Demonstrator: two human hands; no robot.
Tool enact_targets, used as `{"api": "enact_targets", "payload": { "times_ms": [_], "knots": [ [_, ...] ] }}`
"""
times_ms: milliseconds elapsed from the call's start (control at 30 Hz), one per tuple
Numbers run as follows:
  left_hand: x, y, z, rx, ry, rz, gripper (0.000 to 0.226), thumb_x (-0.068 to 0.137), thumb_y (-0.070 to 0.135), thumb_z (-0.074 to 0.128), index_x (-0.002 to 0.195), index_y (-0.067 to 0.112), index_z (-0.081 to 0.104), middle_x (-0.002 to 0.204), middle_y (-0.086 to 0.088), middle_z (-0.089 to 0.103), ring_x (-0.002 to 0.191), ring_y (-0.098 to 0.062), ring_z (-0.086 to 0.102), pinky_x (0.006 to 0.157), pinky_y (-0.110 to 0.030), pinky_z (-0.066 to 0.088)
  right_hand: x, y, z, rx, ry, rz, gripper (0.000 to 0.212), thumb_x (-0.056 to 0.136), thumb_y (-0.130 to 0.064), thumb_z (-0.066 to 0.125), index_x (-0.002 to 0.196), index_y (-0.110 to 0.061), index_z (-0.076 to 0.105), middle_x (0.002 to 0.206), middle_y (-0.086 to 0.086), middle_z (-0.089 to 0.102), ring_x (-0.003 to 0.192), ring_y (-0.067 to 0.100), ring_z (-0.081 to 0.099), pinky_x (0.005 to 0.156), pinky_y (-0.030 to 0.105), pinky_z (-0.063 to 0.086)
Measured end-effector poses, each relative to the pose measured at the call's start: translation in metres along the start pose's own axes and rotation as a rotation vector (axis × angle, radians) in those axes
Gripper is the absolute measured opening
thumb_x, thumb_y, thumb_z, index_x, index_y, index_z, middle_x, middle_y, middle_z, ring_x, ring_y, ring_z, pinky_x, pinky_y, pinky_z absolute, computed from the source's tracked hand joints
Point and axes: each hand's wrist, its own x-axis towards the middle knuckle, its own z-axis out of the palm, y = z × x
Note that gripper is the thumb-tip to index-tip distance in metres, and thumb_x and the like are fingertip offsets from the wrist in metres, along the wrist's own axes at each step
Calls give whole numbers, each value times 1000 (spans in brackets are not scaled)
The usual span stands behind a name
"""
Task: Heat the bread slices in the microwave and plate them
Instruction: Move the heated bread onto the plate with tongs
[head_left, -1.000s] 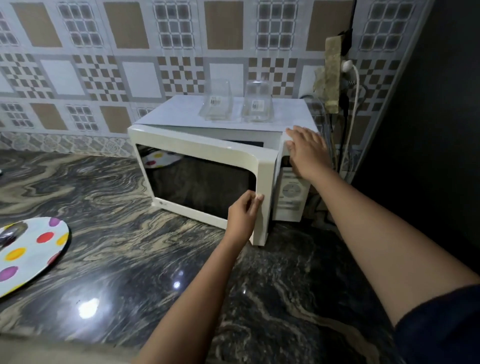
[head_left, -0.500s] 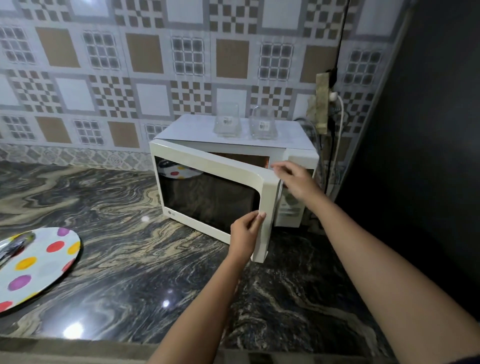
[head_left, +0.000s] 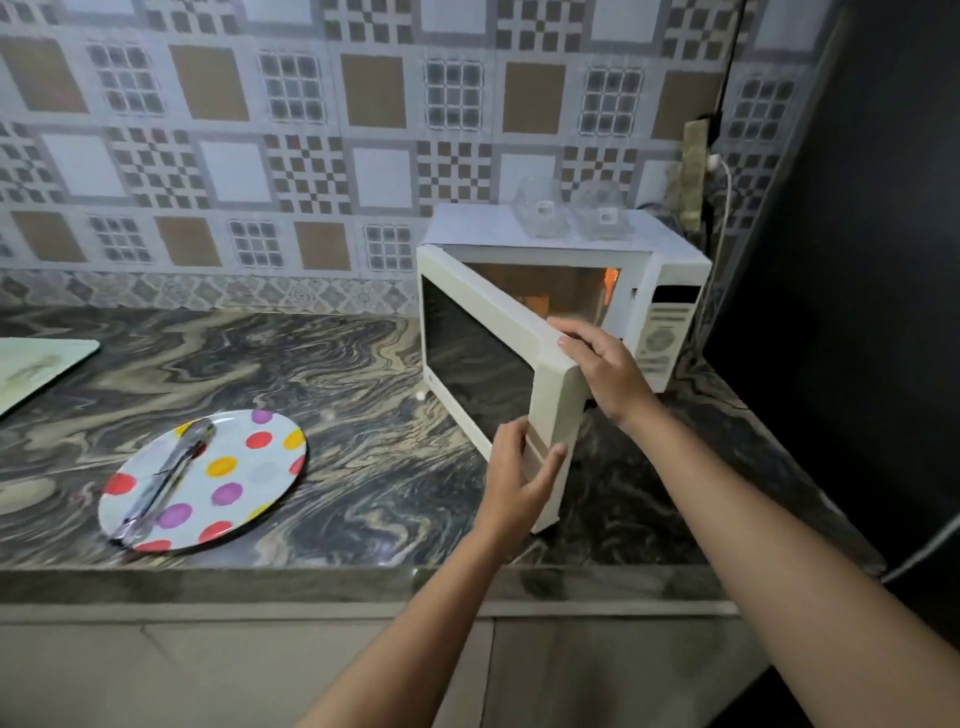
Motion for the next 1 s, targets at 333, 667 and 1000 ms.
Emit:
{"api": "enact_targets", "payload": {
  "times_ms": [333,667,1000],
  "knots": [
    [-51,-12,-107,-217,96,-273,56,101,34,31,149,30,3,148,18,19,134,0,24,107,-24,30,-56,-64,105,-382,-135,-319,45,97,-25,47,141,-19,40,155,2,25,142,16,25,109,25,24],
    [-49,-28,-165,-376,204,-447,53,100,38,29,150,26,15,151,9,26,131,-4,30,106,-24,30,-59,-111,186,-300,-3,-194,40,94,-5,49,134,-8,48,153,11,27,140,23,29,101,12,21],
    [-49,-23,-196,-322,141,-561,51,98,38,38,145,18,33,149,2,36,135,-18,37,112,-39,32,-52,-128,195,-483,-48,-174,35,89,-6,47,124,-6,49,134,14,37,119,36,40,102,42,36]
  ]
}}
